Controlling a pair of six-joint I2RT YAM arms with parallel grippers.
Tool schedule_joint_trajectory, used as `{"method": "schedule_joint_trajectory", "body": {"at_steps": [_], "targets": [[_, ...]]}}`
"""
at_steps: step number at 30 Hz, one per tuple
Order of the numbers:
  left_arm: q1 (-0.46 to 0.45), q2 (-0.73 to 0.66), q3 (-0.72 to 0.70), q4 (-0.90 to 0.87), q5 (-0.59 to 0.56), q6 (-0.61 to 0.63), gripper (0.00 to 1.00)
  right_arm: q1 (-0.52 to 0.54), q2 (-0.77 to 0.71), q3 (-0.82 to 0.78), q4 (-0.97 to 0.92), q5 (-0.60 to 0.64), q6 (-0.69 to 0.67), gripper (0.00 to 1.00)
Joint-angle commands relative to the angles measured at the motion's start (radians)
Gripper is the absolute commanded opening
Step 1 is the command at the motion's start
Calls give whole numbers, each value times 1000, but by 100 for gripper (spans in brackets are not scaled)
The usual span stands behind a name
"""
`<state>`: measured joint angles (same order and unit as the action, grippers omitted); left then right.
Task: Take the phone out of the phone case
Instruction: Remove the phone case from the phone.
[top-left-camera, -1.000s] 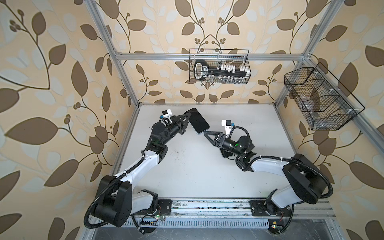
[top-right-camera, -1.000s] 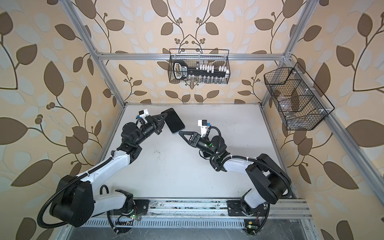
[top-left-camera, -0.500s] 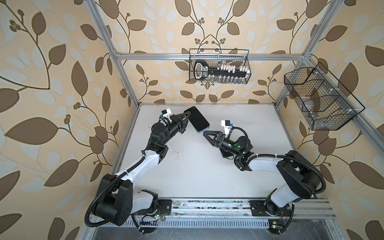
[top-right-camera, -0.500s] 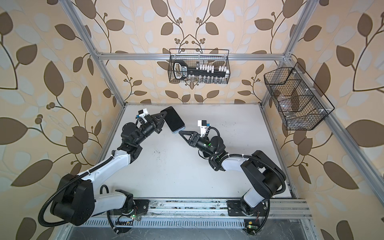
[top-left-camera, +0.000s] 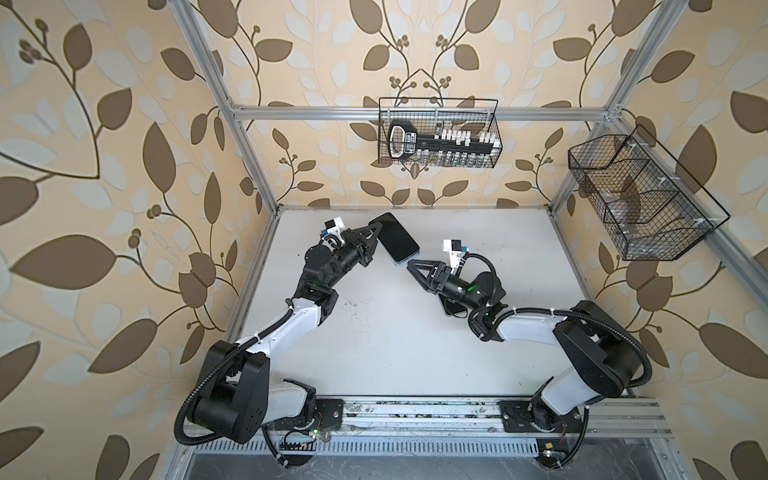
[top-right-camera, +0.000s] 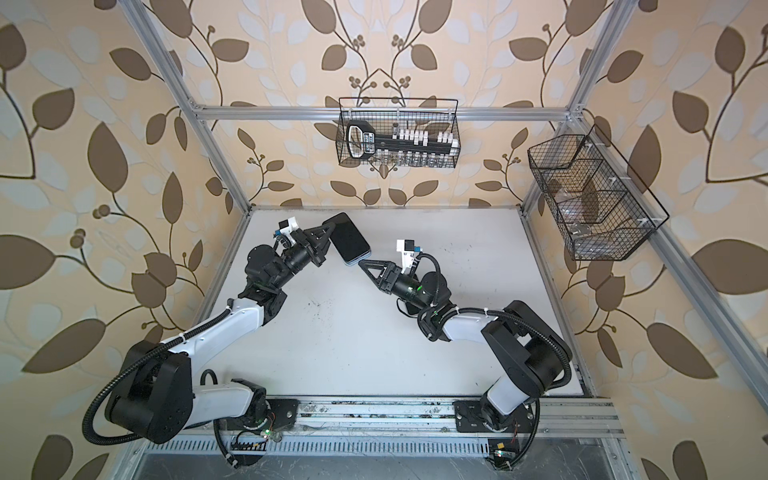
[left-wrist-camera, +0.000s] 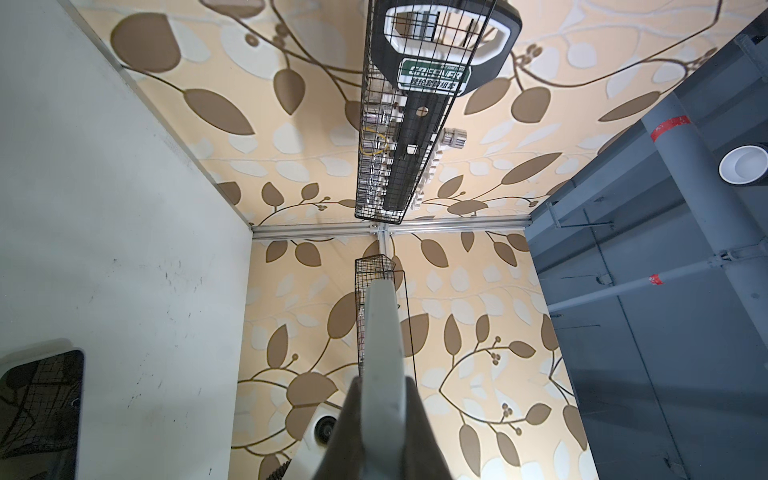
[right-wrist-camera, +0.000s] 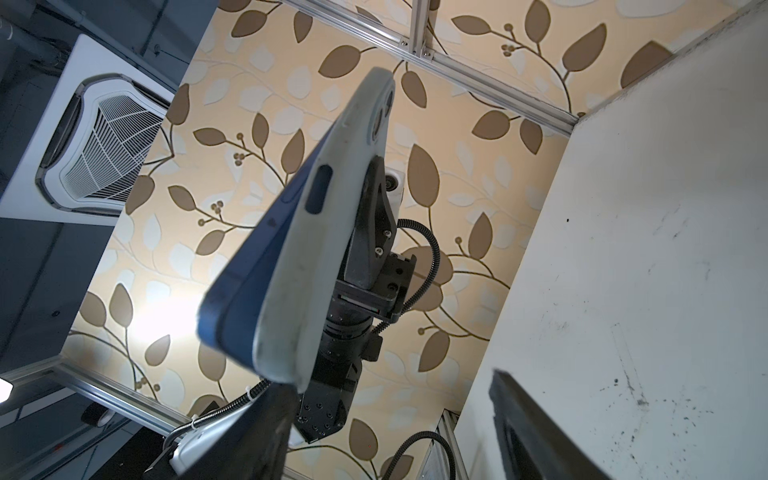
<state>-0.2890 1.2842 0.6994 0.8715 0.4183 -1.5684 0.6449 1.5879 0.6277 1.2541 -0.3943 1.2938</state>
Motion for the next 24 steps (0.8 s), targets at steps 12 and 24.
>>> {"method": "schedule_joint_trajectory", "body": {"at_steps": [12, 24], "targets": [[-19, 1, 9, 141, 51, 4, 0, -6, -138, -17, -98, 62, -16, 74], [-19, -2, 9, 141, 50, -1, 0, 6, -149, 4, -148, 69, -61, 74]]}}
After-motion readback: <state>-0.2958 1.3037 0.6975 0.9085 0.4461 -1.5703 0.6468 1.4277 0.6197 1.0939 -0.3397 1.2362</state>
